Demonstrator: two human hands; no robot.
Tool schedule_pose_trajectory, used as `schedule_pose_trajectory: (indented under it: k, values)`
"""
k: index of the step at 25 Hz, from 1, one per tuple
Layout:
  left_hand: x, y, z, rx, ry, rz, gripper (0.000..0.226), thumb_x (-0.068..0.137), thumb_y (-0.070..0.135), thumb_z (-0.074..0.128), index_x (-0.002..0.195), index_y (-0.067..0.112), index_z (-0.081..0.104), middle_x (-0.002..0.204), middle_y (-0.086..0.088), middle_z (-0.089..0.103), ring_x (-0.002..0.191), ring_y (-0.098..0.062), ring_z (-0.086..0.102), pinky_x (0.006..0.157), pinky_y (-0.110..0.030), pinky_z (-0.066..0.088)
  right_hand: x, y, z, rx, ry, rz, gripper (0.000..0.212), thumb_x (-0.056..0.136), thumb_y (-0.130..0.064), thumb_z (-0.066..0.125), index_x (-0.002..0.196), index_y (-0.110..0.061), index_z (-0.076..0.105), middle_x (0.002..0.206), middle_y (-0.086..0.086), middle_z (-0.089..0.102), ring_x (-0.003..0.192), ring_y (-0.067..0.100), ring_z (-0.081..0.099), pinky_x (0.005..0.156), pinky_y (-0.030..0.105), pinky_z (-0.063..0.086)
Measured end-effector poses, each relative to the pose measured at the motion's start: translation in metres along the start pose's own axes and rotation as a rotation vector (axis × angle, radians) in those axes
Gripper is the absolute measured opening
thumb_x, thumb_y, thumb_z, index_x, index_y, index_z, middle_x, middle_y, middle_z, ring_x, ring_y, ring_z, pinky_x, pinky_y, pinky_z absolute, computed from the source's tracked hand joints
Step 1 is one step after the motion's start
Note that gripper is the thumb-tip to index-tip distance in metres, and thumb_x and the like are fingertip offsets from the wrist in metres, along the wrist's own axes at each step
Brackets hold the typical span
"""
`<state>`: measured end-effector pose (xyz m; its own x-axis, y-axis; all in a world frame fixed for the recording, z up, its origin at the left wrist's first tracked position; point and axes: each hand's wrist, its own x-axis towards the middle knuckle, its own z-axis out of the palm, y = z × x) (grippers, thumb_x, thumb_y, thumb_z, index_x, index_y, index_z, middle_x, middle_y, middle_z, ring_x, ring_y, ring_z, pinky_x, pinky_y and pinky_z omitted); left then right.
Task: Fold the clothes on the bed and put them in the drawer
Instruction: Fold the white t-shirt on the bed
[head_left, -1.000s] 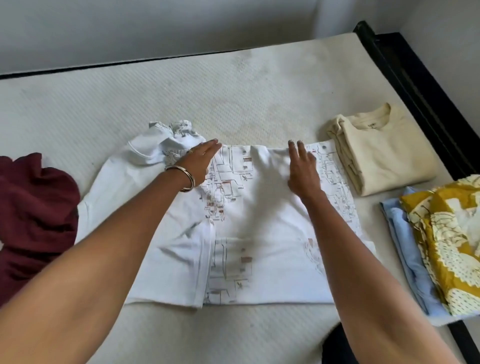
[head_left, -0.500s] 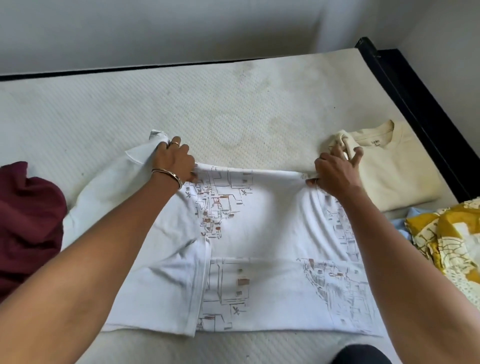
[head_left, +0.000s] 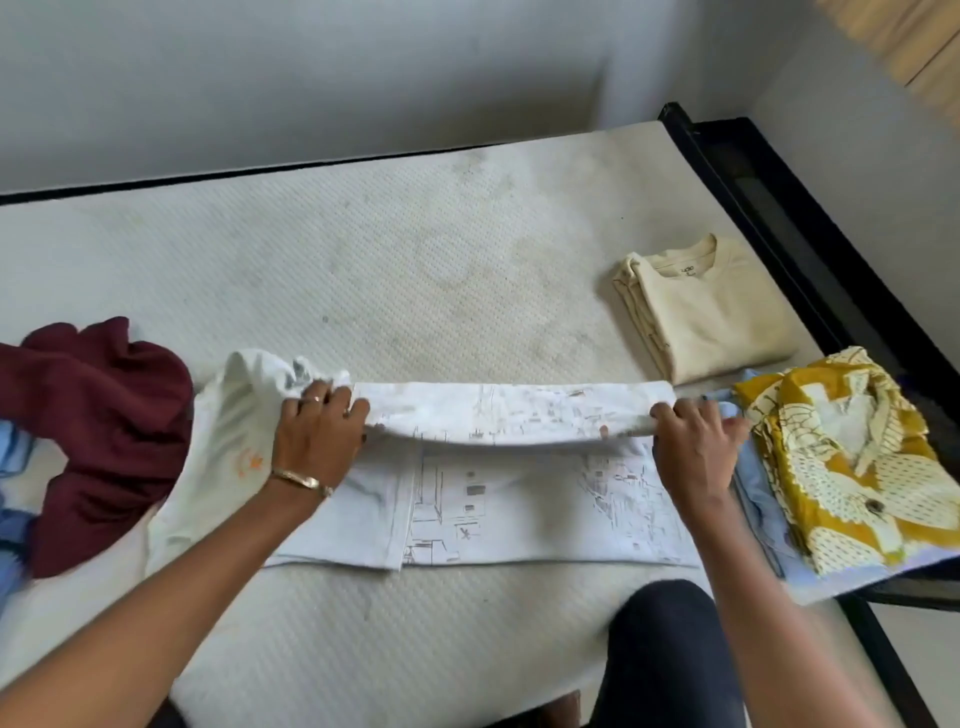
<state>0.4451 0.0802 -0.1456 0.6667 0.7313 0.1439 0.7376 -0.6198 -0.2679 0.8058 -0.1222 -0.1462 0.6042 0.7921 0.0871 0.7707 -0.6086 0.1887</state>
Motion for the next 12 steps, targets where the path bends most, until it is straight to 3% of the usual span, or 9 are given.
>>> schedule_pose_trajectory:
  k: [2,4,6,7,9,12]
  values:
    - [-0.033,0.013,0.005,-0.043,-0.117,-0.025,0.031,0.058,0.012,0.085,0.081,0.01,0.066,0.086,-0.012,0.062,0.086,-0.035,0.06,0.061,-0.04,0.044,-0.028,0.004,0.0,-0.018,-0.088,-0.01,0.02,0.071,0.004,0.073,0.084,-0.011,0.071,0.082,0.01,0.066,0.082,0.034,0.058,0.077,0.048,0.038]
    - [-0.057,0.022,0.013,-0.106,-0.247,-0.043,0.037,0.052,0.004,0.086,0.084,0.008,0.067,0.094,-0.014,0.061,0.092,-0.038,0.06,0.057,-0.045,0.051,-0.05,0.006,-0.001,-0.037,-0.286,-0.002,0.016,0.082,-0.002,0.068,0.088,-0.017,0.07,0.095,0.004,0.066,0.093,0.029,0.059,0.078,0.044,0.041]
    - [-0.069,0.028,0.014,-0.207,-0.368,-0.081,0.049,0.051,0.003,0.086,0.097,0.009,0.069,0.109,-0.015,0.059,0.098,-0.041,0.059,0.057,-0.05,0.055,-0.061,0.003,-0.001,-0.049,-0.431,0.034,0.024,0.092,-0.005,0.054,0.106,-0.021,0.066,0.12,0.0,0.058,0.116,0.027,0.051,0.091,0.049,0.04]
    - [-0.073,0.031,0.009,-0.282,-0.424,-0.133,0.052,0.06,0.007,0.083,0.109,0.012,0.067,0.119,-0.014,0.055,0.105,-0.041,0.057,0.065,-0.05,0.056,-0.065,-0.002,-0.005,-0.06,-0.5,0.049,0.03,0.094,-0.004,0.048,0.114,-0.022,0.063,0.131,0.002,0.05,0.125,0.03,0.044,0.098,0.055,0.036]
    - [-0.078,0.036,-0.003,-0.409,-0.486,-0.342,0.04,0.085,0.018,0.064,0.124,0.016,0.058,0.131,-0.012,0.047,0.112,-0.038,0.054,0.079,-0.045,0.05,-0.07,-0.02,-0.016,-0.06,-0.571,0.031,0.034,0.094,-0.003,0.045,0.118,-0.022,0.059,0.144,0.009,0.036,0.135,0.039,0.029,0.106,0.063,0.025]
    - [-0.077,0.033,-0.021,-0.452,-0.446,-0.673,0.039,0.093,0.036,0.055,0.121,0.01,0.05,0.123,-0.018,0.053,0.105,-0.042,0.058,0.079,-0.044,0.048,-0.072,-0.064,-0.036,0.173,-0.54,-0.083,0.037,0.092,-0.007,0.051,0.126,-0.023,0.056,0.146,0.007,0.036,0.135,0.035,0.029,0.108,0.058,0.025]
